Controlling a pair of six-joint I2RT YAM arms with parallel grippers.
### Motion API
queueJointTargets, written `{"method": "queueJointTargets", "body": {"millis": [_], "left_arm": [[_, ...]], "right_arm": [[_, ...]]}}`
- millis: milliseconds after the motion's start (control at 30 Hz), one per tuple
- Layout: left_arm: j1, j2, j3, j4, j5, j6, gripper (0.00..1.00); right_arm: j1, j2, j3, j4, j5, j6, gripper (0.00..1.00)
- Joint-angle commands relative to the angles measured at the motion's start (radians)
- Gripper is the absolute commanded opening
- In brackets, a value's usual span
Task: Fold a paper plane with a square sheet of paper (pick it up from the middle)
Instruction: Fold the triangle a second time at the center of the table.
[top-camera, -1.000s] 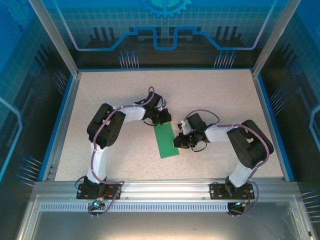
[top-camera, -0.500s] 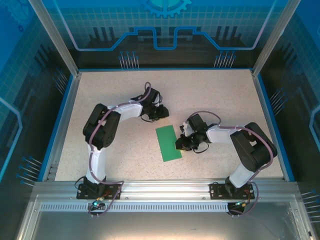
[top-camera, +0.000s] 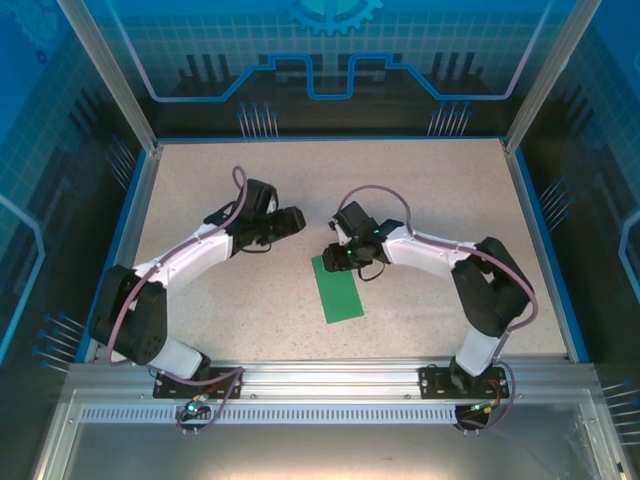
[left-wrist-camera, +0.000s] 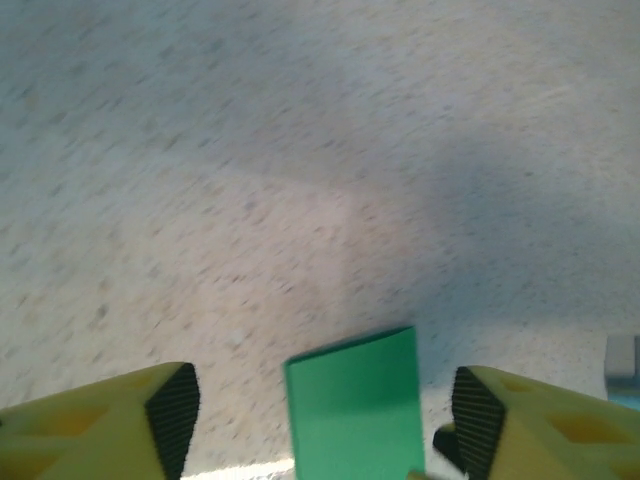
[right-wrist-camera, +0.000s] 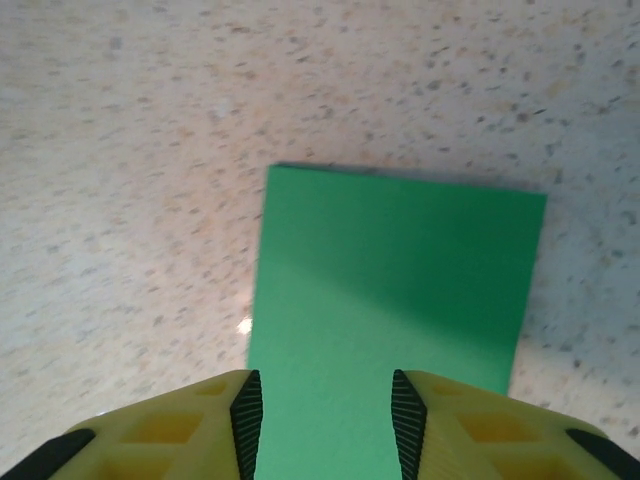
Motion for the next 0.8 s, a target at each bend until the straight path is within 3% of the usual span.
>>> {"method": "queueJointTargets", "body": {"millis": [0,167,433,600,767], "left_arm": [[0.022,-0.078,-0.076,-0.03,-0.035,-0.05,0.78],[0.037,-0.138,-0.142,-0.032,-0.029,-0.057,0.89],[0.037,-0.184,-0.194,-0.009,0.056,-0.065,0.98],[0.033,-0.187,-0.205,-0.03,0.142,-0.1,0.98],[0.001,-0.188,-0.227,-0.026,0.166,-0.127,0.97]], "right_arm": [[0.013,0.079,0.057,-0.065,0.078,-0.02,0.43],[0.012,0.157,0.11,-0.064,0.084,0.006,0.44],[-0.032,0.207,0.11,-0.051,0.123,0.129,0.43],[-0.063,0.197,0.097,-0.039,0.127,0.211,0.43],[-0.074,0.156,0.096,-0.072,0.211,0.269,0.43]]}}
